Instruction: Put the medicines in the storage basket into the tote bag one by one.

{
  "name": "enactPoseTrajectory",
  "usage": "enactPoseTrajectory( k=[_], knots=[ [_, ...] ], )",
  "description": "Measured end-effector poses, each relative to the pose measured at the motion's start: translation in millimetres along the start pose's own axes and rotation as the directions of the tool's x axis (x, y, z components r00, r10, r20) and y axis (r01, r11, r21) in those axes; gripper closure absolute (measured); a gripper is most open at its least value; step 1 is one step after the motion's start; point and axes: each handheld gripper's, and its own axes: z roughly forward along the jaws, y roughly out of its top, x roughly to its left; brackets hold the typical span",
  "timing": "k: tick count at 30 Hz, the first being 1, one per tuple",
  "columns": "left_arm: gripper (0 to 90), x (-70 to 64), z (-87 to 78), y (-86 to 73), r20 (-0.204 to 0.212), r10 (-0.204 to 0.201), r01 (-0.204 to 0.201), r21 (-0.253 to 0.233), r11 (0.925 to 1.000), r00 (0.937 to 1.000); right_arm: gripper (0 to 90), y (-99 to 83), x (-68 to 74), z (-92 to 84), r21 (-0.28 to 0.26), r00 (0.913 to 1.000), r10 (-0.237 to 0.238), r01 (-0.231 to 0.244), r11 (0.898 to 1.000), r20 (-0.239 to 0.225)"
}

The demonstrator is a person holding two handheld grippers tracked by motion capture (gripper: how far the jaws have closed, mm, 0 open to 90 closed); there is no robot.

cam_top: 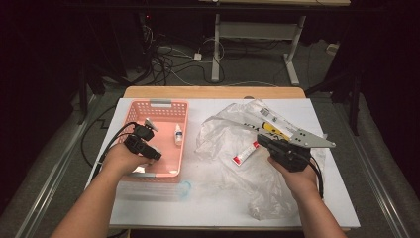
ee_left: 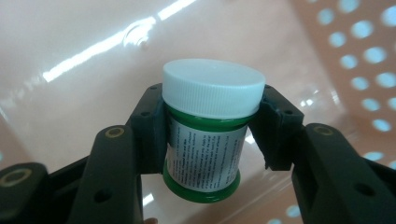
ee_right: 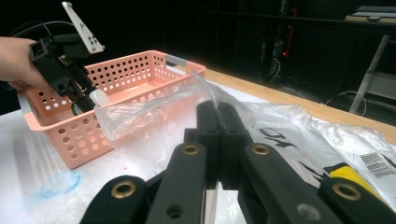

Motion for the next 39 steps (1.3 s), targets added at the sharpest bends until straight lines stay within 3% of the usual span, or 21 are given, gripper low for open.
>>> enactPoseTrajectory(
  k=[4, 6, 9, 14, 17, 24, 29, 39],
  knots=[
    [49.6, -4.7, -3.8, -1.2, 0.011, -0.005, 0.006, -0.083, 0.9965, 0.9999, 90.0, -0.2, -0.2, 0.1, -0.001, 1.0, -0.002, 0.002, 1.0, 0.0],
    [49.6, -7.2, -5.8, -2.8, 0.04, -0.007, 0.012, -0.13, 0.9914, 0.9992, 90.0, -0.3, -0.2, 0.0, 0.0, 1.0, -0.002, 0.002, 1.0, 0.0],
    [49.6, -14.3, -9.2, -4.4, 0.048, 0.013, -0.005, -0.178, 0.9841, 0.9987, 90.0, -0.7, -0.4, -0.3, 0.002, 1.0, 0.003, -0.003, 1.0, 0.001],
    [49.7, -33.7, -20.1, -5.7, 0.055, 0.053, -0.035, -0.279, 0.9596, 0.9971, 90.0, -1.1, -1.1, -0.1, 0.001, 1.0, 0.001, -0.001, 1.0, 0.003],
    [49.7, -46.3, -28.0, -5.5, 0.075, 0.088, -0.058, -0.336, 0.94, 0.9932, 90.0, -1.3, -0.7, 0.2, 0.003, 1.0, 0.005, -0.005, 1.0, 0.003],
    [49.6, -84.1, -38.4, -3.6, 0.097, 0.197, -0.139, -0.423, 0.8955, 0.9756, 90.0, -1.3, 0.0, 1.1, 0.001, 1.0, 0.005, -0.005, 1.0, 0.004],
    [49.6, -107.5, -36.9, -2.2, 0.104, 0.24, -0.167, -0.462, 0.8709, 0.9652, 90.0, -1.2, 0.2, 1.2, -0.001, 1.0, 0.006, -0.006, 1.0, 0.003],
    [49.6, -156.2, -17.0, 9.4, 0.146, 0.328, -0.217, -0.499, 0.8391, 0.9332, 90.0, -0.3, 1.5, 1.3, -0.003, 1.0, 0.005, -0.005, 1.0, -0.001]
  ],
)
